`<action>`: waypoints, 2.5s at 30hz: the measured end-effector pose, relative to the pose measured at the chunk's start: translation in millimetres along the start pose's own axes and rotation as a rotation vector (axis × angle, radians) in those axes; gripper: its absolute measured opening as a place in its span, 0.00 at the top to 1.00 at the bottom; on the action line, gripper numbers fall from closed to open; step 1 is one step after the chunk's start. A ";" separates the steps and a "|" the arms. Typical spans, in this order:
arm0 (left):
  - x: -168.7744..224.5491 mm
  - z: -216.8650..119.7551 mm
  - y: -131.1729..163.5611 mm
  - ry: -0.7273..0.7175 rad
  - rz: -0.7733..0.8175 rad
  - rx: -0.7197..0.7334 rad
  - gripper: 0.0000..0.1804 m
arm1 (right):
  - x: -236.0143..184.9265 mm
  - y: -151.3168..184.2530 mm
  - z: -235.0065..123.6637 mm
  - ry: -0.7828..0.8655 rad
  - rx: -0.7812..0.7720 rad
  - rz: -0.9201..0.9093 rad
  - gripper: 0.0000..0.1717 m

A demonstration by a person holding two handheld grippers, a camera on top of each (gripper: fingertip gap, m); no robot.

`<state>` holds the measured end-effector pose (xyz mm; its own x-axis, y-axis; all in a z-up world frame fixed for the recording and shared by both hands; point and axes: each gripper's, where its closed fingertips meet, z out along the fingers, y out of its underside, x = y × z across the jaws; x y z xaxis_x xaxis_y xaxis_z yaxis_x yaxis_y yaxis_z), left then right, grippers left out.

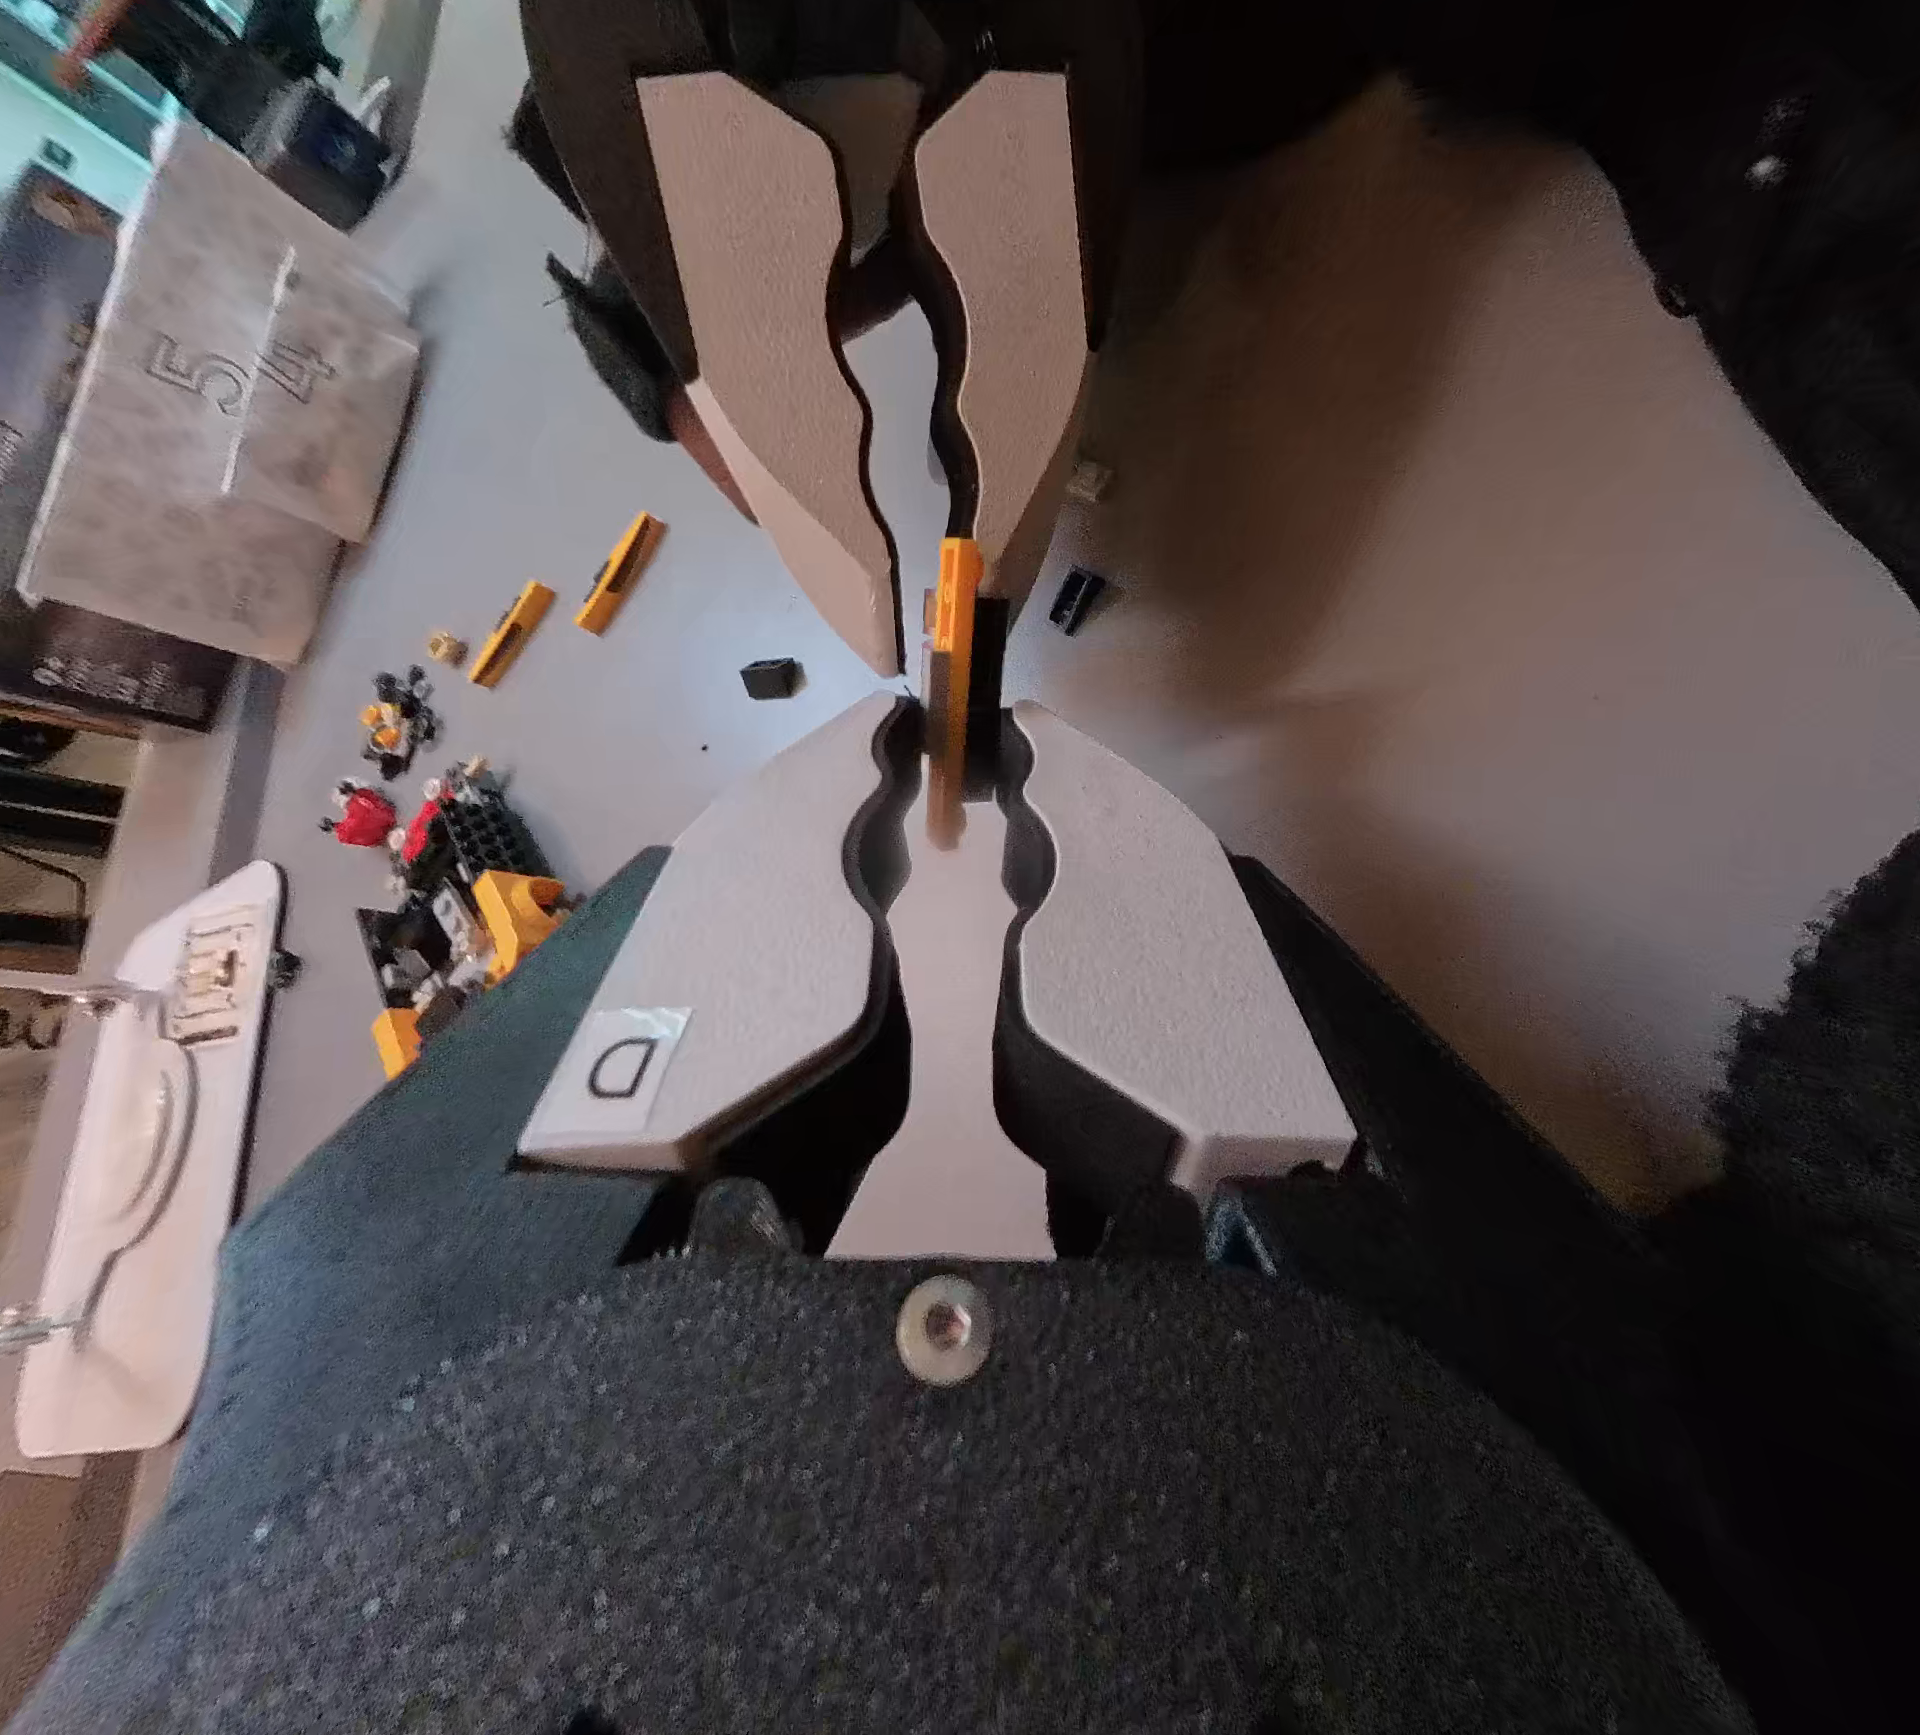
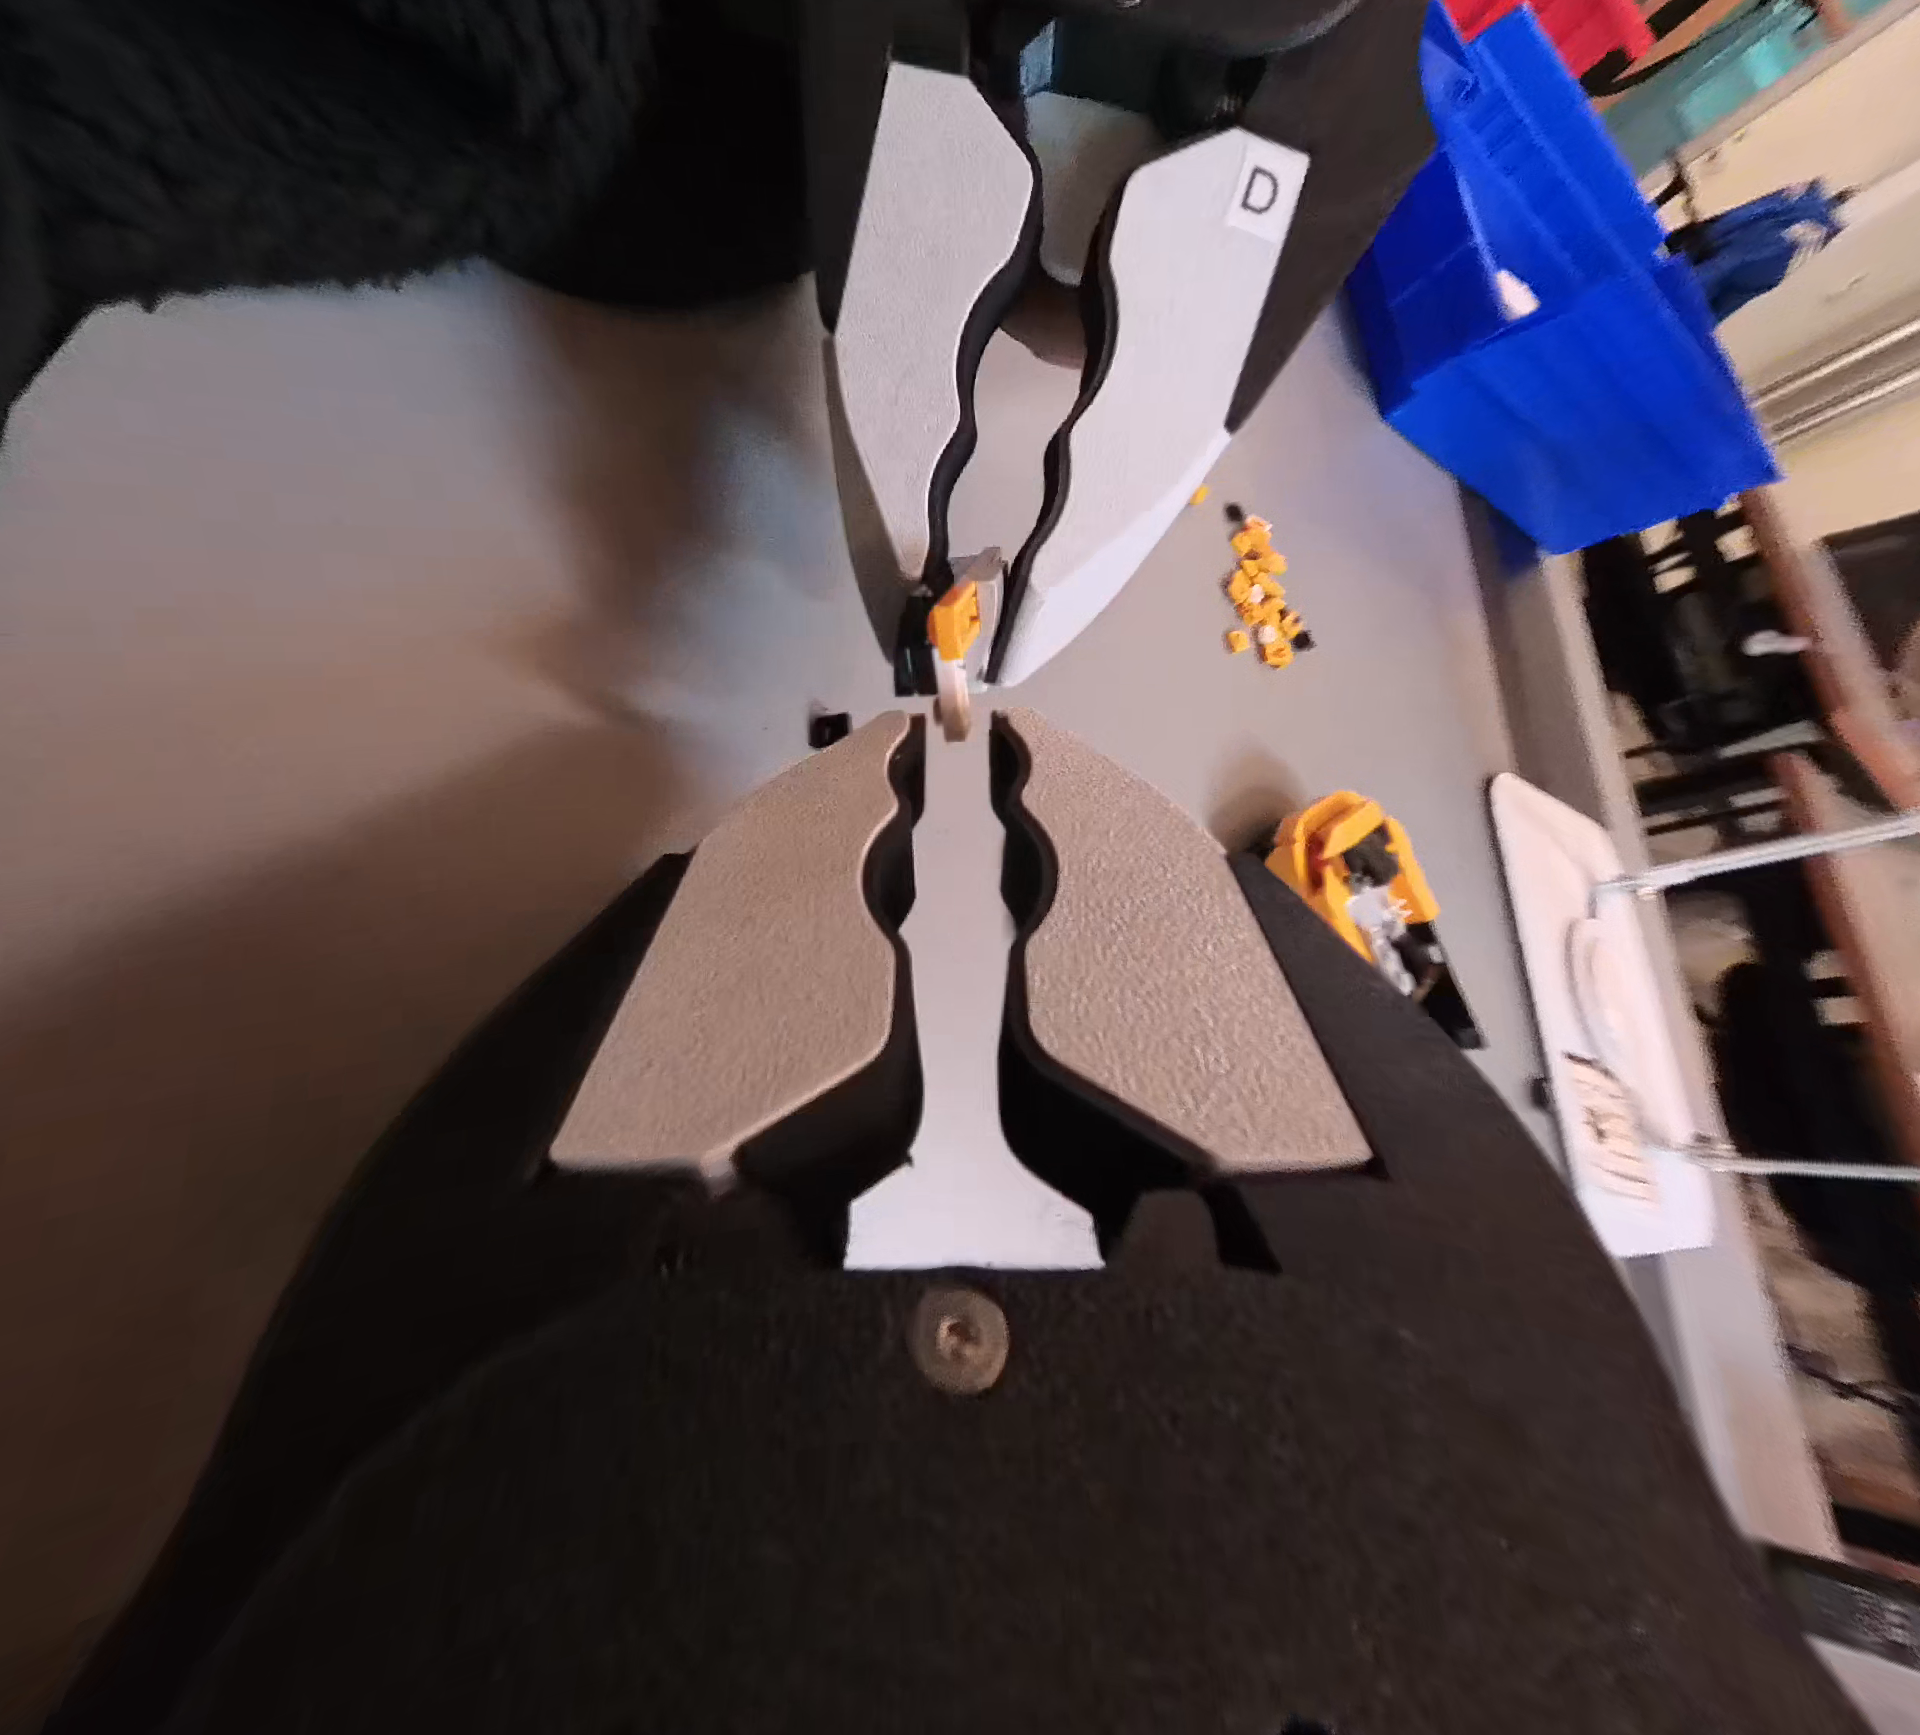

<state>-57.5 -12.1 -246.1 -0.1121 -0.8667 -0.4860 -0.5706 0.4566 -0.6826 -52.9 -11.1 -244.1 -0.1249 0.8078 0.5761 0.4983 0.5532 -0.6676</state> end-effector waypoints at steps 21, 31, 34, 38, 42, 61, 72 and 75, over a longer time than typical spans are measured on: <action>-55.8 -22.2 -26.0 0.464 -1.429 0.686 0.86 | 51.6 -16.4 -17.8 0.578 -0.096 -0.596 0.97; -67.1 -23.9 -13.8 0.139 -1.193 0.580 0.90 | 51.1 5.4 -12.4 0.429 -0.057 -0.236 0.89; -72.7 -22.7 -5.8 -0.043 -1.075 0.488 0.90 | 54.8 2.8 -14.4 0.292 0.040 0.187 0.80; -77.8 -19.5 -12.4 -0.257 -0.841 0.398 0.90 | 60.4 -4.8 -5.4 0.209 0.084 0.596 0.76; -79.1 -18.5 -25.4 -0.387 -0.674 0.365 0.90 | 65.6 2.9 -1.6 0.288 0.040 0.612 0.83; -71.8 -16.0 -15.4 -0.230 -0.853 0.348 0.93 | 66.0 5.2 -5.6 0.379 -0.063 0.288 0.90; -67.8 -9.8 -6.4 -0.196 -0.828 0.305 0.91 | 61.9 8.0 -4.5 0.448 -0.150 0.009 0.90; -63.3 -8.8 -10.0 -0.153 -0.815 0.324 0.92 | 59.2 6.2 -5.9 0.430 -0.110 -0.014 0.90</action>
<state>-51.9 36.5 -203.6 0.3514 -0.9213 0.1665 -0.1652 -0.2360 -0.9576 -52.2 38.9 -211.4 0.2240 0.6293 0.7441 0.5906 0.5197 -0.6173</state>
